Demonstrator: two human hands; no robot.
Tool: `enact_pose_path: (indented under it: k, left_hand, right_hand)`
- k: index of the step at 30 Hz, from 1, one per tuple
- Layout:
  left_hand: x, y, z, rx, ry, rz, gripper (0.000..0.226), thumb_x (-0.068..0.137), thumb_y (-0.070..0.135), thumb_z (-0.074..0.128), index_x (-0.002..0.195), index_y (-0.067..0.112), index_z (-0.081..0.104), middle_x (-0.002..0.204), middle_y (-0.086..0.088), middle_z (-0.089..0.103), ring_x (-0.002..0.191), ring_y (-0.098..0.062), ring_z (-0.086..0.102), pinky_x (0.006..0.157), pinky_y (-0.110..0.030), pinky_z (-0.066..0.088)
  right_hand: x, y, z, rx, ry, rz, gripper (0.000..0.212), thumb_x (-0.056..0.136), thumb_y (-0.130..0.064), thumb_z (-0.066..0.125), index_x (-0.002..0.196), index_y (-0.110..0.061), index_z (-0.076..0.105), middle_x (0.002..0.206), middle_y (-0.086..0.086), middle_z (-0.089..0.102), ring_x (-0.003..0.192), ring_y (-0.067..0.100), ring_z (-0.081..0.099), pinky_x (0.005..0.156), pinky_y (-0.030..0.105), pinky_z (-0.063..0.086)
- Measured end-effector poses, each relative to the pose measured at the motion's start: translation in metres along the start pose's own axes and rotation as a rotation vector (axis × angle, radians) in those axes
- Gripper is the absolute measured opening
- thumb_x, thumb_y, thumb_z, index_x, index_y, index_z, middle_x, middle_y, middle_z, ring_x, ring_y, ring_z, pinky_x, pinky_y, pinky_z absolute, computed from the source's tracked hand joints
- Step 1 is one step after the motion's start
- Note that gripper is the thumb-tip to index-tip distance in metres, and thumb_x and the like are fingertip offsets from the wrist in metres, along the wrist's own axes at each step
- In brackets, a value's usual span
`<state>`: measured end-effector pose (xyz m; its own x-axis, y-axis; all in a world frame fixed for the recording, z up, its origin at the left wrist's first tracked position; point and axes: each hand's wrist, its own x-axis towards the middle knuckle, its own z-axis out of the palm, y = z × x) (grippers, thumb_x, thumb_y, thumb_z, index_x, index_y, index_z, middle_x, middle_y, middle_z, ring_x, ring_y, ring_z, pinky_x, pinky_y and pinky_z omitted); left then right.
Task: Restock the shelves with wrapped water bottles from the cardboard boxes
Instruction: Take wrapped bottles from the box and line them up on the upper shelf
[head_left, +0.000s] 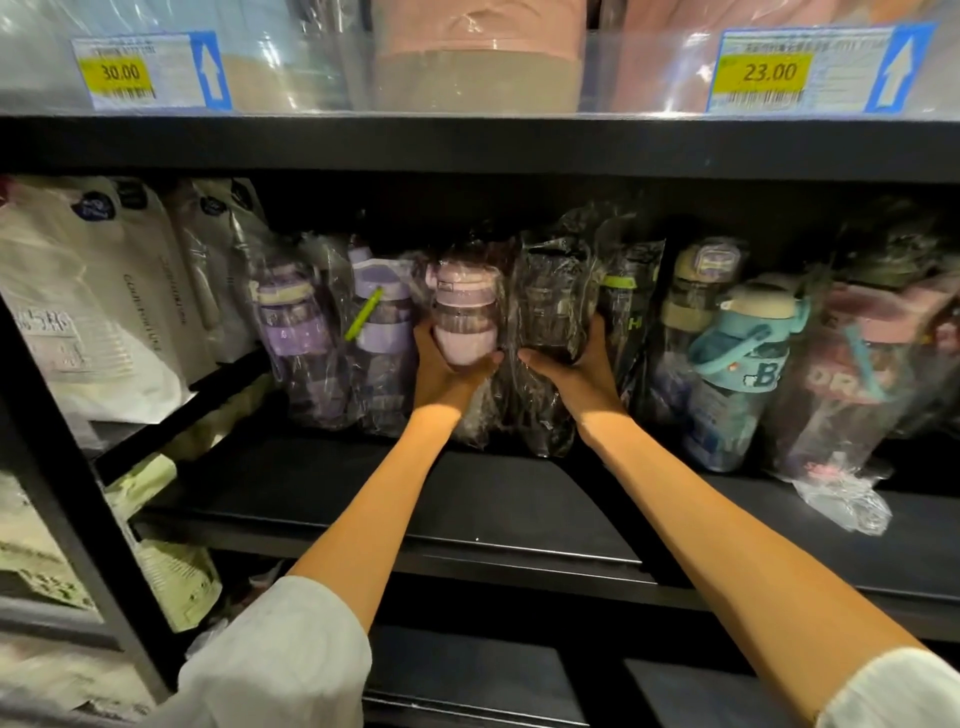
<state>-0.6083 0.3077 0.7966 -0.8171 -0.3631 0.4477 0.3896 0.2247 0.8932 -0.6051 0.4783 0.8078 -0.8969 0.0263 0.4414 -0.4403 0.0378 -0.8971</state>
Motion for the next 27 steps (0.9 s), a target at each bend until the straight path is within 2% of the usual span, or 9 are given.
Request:
enact_pose_path:
  k: [4,13,17,19,21,23,24,25,27]
  left_hand:
    - [0.000,-0.001,0.000,0.009,-0.002,0.010,0.093,0.077,0.007,0.089,0.149,0.009,0.030,0.138,-0.002,0.050,0.123,-0.016,0.051,0.087,-0.009,0.042]
    - [-0.008,0.002,-0.007,0.081,-0.001,0.012,0.093,0.073,0.017,0.093,0.149,0.010,0.040,0.143,-0.002,0.053,0.125,-0.010,0.050,0.107,-0.029,0.045]
    - [-0.016,0.012,-0.017,0.148,-0.030,0.052,0.097,0.079,0.022,0.090,0.157,0.011,0.033,0.157,-0.008,0.045,0.142,-0.020,0.044,0.116,-0.028,0.037]
    - [-0.024,0.017,-0.023,0.162,-0.041,0.052,0.086,0.084,0.014,0.085,0.154,0.007,0.037,0.153,-0.007,0.048,0.140,-0.019,0.045,0.112,-0.018,0.038]
    - [-0.034,0.019,-0.030,0.207,-0.055,-0.005,0.056,0.090,0.007,0.076,0.140,0.002,0.052,0.136,-0.009,0.059,0.126,-0.024,0.055,0.106,-0.026,0.047]
    - [-0.048,0.024,-0.043,0.367,-0.094,-0.119,0.007,0.092,0.004,0.065,0.090,0.002,0.059,0.085,-0.009,0.060,0.082,-0.028,0.058,0.075,-0.038,0.047]
    - [-0.053,0.023,-0.048,0.419,-0.102,-0.156,0.025,0.092,0.006,0.063,0.073,0.006,0.047,0.069,-0.006,0.047,0.065,-0.023,0.047,0.065,-0.037,0.039]
    - [-0.060,0.023,-0.054,0.479,-0.117,-0.138,0.036,0.094,0.011,0.063,0.068,0.009,0.039,0.067,-0.005,0.040,0.060,-0.020,0.041,0.063,-0.037,0.035]
    - [-0.077,0.031,-0.067,0.567,-0.148,-0.115,0.033,0.100,0.029,0.063,0.084,0.006,0.048,0.087,-0.010,0.049,0.078,-0.026,0.051,0.071,-0.037,0.039]
  right_hand:
    - [0.002,0.003,0.001,-0.007,-0.001,-0.009,0.093,0.079,-0.008,0.089,0.150,-0.032,0.032,0.131,-0.010,0.061,0.121,0.008,0.060,0.097,0.017,0.048]
    - [-0.003,0.000,-0.003,-0.107,0.002,-0.011,0.118,0.074,-0.021,0.095,0.162,-0.029,0.016,0.158,-0.001,0.043,0.144,0.016,0.042,0.119,0.035,0.035]
    - [-0.017,-0.010,-0.003,-0.191,0.026,-0.016,0.119,0.071,-0.032,0.096,0.162,-0.023,0.020,0.160,0.002,0.043,0.146,0.018,0.042,0.122,0.044,0.037]
    - [-0.024,-0.011,-0.004,-0.236,0.044,-0.024,0.118,0.071,-0.045,0.092,0.163,-0.019,0.023,0.160,0.003,0.044,0.146,0.020,0.044,0.121,0.045,0.039]
    - [-0.035,-0.017,-0.006,-0.342,0.050,0.026,0.116,0.076,-0.055,0.085,0.165,-0.020,0.018,0.164,0.006,0.038,0.148,0.025,0.041,0.121,0.046,0.039]
    - [-0.051,-0.025,-0.013,-0.553,0.036,0.103,0.099,0.089,-0.059,0.072,0.164,-0.020,0.021,0.163,0.011,0.040,0.143,0.033,0.046,0.113,0.045,0.044]
    - [-0.060,-0.029,-0.017,-0.664,0.012,0.151,0.082,0.095,-0.057,0.064,0.158,-0.015,0.033,0.155,0.017,0.047,0.131,0.037,0.053,0.101,0.042,0.048]
    - [-0.069,-0.031,-0.020,-0.759,-0.017,0.196,0.064,0.100,-0.055,0.057,0.143,-0.008,0.048,0.142,0.022,0.057,0.114,0.039,0.059,0.087,0.040,0.048]
    - [-0.085,-0.034,-0.022,-0.889,-0.053,0.205,0.053,0.104,-0.054,0.050,0.112,-0.002,0.059,0.119,0.022,0.066,0.094,0.037,0.058,0.074,0.039,0.044]
